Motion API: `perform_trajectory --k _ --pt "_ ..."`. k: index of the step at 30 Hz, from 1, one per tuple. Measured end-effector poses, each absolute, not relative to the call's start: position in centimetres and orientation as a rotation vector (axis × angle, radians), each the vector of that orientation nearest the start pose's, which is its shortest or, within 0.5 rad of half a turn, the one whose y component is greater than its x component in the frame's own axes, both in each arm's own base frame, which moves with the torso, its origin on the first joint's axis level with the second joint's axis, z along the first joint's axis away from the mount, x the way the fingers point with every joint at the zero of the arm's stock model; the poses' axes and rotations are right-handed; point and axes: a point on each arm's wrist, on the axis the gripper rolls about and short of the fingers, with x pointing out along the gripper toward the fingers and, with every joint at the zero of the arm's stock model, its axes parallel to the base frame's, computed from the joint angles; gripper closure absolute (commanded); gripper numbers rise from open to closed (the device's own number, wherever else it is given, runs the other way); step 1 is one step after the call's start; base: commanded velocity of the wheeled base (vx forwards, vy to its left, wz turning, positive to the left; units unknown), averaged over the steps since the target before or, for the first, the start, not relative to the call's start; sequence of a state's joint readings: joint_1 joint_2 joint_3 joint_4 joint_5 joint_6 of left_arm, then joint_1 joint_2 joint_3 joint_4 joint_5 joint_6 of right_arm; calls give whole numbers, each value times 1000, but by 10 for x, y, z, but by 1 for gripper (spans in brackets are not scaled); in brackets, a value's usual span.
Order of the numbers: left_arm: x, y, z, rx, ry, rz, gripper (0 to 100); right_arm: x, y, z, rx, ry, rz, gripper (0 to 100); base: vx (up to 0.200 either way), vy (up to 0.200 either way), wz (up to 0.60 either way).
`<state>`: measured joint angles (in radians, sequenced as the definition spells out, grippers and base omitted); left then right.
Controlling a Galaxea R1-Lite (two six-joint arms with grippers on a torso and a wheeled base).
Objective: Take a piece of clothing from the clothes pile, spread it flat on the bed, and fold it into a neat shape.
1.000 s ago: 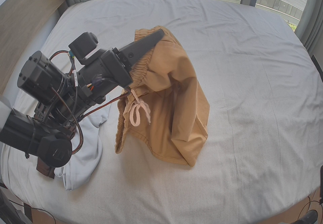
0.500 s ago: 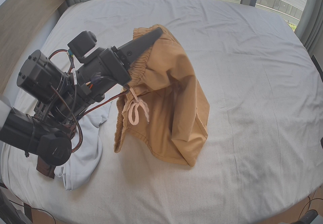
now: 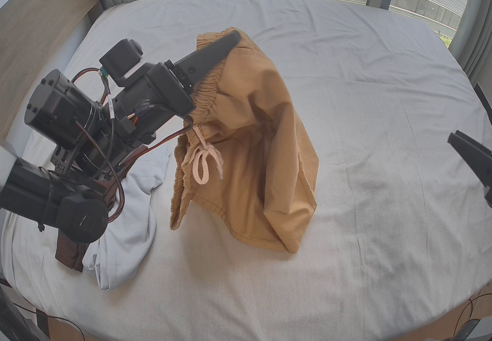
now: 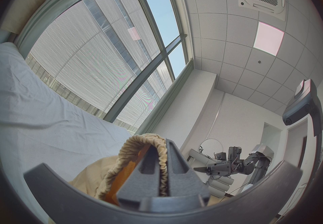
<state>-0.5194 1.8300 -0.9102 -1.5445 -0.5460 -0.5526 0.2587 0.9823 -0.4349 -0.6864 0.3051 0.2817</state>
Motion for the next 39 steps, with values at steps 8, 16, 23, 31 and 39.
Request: perform_trajectory --k 8,16,23,31,39 --pt "281 -165 255 -466 -361 -1156 100 161 59 218 296 -19 637 0 0 0 0" --pt "287 -154 255 -458 -372 -1120 100 184 68 179 348 98 629 0 0 0 0" --pt "288 -152 255 -453 -372 -1110 100 179 67 144 422 234 603 0 0 0 0" --pt "288 -154 254 -453 -375 -1107 100 163 62 120 515 314 598 0 0 0 0" --pt "287 -154 254 -452 -378 -1102 100 207 82 131 514 231 653 0 0 0 0"
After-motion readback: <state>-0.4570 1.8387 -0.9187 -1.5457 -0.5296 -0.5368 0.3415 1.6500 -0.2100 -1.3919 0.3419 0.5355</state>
